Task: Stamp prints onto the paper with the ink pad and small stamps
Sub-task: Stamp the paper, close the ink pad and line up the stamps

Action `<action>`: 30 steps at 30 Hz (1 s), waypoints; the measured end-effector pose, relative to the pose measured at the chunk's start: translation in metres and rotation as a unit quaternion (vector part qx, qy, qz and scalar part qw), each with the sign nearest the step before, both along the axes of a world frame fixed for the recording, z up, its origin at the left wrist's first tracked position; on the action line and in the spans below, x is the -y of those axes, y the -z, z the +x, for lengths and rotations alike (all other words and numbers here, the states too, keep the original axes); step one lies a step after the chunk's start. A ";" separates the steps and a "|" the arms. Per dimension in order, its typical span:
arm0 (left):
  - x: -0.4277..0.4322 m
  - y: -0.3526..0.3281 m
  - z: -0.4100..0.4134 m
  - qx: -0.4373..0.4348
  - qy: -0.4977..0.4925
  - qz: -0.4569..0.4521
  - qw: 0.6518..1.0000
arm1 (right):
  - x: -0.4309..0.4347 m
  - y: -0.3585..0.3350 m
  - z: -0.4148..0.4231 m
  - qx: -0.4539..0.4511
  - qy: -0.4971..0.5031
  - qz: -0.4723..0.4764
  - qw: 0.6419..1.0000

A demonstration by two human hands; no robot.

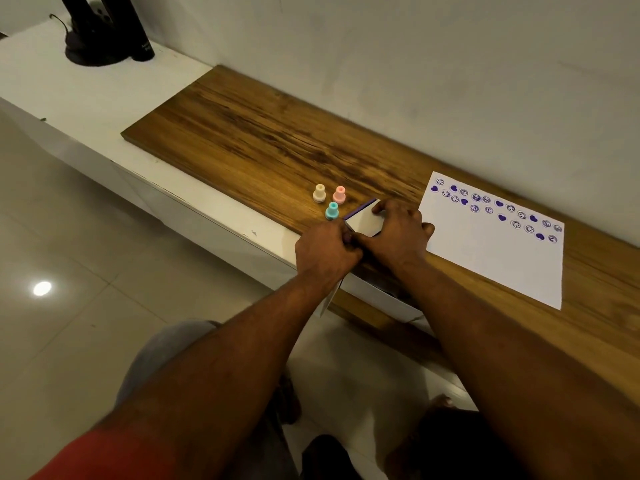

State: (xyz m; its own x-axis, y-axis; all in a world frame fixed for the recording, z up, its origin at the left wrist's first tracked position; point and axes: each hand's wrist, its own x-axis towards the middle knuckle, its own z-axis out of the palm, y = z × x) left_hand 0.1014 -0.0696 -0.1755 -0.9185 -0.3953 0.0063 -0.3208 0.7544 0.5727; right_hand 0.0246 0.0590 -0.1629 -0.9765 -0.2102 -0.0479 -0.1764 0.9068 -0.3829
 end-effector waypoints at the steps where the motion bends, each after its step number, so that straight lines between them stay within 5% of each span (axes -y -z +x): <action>1: 0.000 0.000 0.000 0.000 0.003 -0.001 1.000 | 0.000 -0.001 -0.001 0.001 -0.005 -0.002 1.000; 18: -0.006 0.012 -0.005 -0.049 0.052 -0.014 0.997 | -0.023 0.001 -0.008 0.026 -0.067 -0.060 0.996; 30: -0.014 0.006 -0.009 -0.055 0.045 -0.067 0.995 | -0.030 -0.011 -0.066 0.035 -0.122 0.047 0.991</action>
